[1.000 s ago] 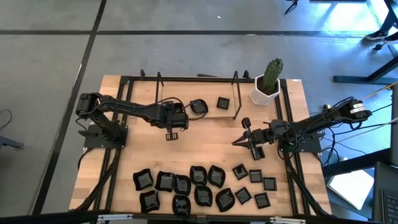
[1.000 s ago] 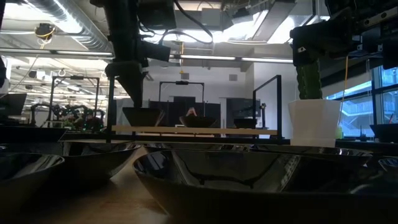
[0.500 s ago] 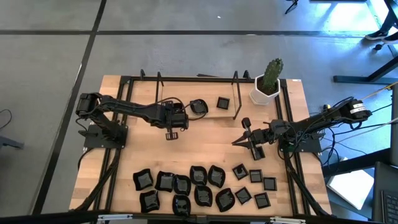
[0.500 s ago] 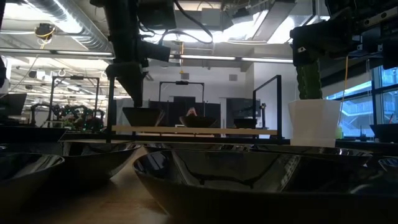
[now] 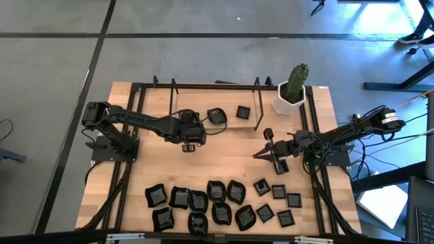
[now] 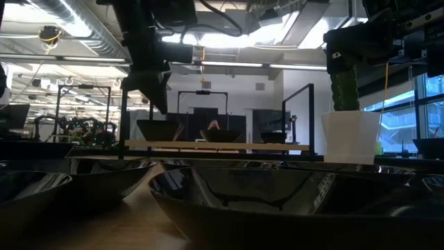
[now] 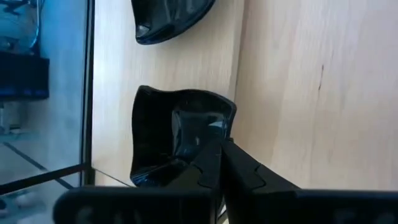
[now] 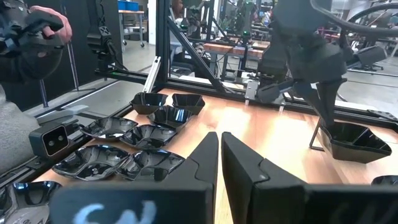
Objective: Pick & Place Mini shaped plates
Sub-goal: Adjust the black distorted square plate on the shelf
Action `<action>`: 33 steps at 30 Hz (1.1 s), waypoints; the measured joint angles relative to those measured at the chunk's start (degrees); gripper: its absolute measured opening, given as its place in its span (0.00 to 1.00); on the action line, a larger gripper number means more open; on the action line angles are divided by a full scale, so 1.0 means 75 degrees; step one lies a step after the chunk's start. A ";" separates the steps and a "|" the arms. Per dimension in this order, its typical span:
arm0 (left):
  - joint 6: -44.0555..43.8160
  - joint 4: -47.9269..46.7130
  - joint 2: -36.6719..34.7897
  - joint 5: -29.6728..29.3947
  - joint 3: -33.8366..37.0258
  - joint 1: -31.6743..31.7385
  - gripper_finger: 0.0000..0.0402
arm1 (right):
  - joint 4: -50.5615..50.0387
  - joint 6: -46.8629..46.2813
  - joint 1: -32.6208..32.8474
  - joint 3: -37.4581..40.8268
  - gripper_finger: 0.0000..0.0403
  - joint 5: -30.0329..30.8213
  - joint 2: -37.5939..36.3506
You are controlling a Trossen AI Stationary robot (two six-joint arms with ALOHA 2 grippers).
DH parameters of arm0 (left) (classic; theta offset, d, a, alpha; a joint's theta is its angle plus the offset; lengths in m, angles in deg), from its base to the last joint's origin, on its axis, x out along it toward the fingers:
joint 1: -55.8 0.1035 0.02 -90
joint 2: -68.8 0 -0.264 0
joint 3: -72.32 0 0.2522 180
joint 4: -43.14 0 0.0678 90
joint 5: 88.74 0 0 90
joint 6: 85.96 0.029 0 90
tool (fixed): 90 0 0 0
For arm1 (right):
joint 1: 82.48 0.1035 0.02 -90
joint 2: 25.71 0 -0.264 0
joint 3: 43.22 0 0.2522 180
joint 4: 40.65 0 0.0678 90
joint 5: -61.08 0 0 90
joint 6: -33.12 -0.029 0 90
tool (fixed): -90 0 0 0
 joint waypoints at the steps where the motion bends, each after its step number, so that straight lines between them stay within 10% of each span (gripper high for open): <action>1: 0.0015 -0.0011 -0.0010 0.0014 0.0000 -0.0020 0.01 | 0.0000 0.0000 0.0000 -0.0002 0.06 0.0000 0.0000; 12: 0.0495 -0.0064 0.0223 0.1389 0.0000 -0.0362 0.01 | 0.0000 0.0002 0.0002 -0.0003 0.06 0.0000 0.0000; 33: 0.0474 -0.0145 0.0907 0.0804 0.0003 0.0471 0.01 | 0.0006 0.0000 0.0001 -0.0004 0.06 0.0000 0.0000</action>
